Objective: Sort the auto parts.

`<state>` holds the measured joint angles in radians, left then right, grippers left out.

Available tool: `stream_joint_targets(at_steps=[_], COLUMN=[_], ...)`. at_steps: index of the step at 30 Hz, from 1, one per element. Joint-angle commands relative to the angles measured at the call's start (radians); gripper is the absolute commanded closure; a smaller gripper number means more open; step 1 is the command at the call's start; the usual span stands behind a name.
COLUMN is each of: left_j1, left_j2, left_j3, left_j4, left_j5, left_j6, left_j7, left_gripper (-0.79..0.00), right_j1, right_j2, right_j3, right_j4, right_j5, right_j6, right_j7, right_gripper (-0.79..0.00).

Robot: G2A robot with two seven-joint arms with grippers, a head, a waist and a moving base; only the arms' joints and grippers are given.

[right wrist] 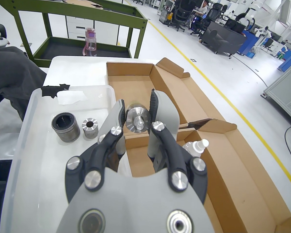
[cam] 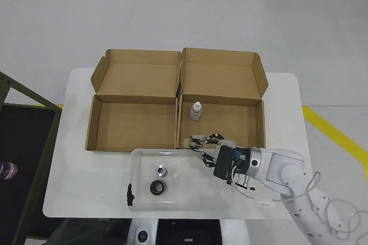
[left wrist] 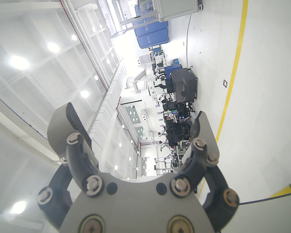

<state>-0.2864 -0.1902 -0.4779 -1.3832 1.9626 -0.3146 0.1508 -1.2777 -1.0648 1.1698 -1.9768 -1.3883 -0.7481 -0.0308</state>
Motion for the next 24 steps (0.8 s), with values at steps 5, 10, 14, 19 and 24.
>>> stream_joint_targets(at_steps=[5,10,14,19,24], left_j1=[0.000,0.000,0.000,0.000,0.000], left_j2=[0.000,0.000,0.000,0.000,0.000], left_j3=[0.000,0.000,0.000,0.000,0.000], left_j4=[0.000,0.000,0.000,0.000,0.000], left_j5=[0.000,0.000,0.000,0.000,0.000], left_j6=[0.000,0.000,0.000,0.000,0.000], left_j7=[0.000,0.000,0.000,0.000,0.000], left_gripper=[-0.785,-0.785,-0.785,-0.785,-0.785], right_j1=[0.029,0.059,0.091,0.150,0.215], right_j2=[0.000,0.000,-0.002,-0.007,-0.014], right_j3=[0.016,0.026,0.023,-0.004,-0.035], right_j4=[0.052,0.104,0.134,0.194,0.255], right_j5=[0.013,0.027,0.050,0.086,0.112], right_j6=[0.007,0.013,0.008,-0.024,-0.022], right_j7=[0.026,0.090,0.160,0.235,0.339], right_gripper=[0.000,0.000,0.000,0.000,0.000])
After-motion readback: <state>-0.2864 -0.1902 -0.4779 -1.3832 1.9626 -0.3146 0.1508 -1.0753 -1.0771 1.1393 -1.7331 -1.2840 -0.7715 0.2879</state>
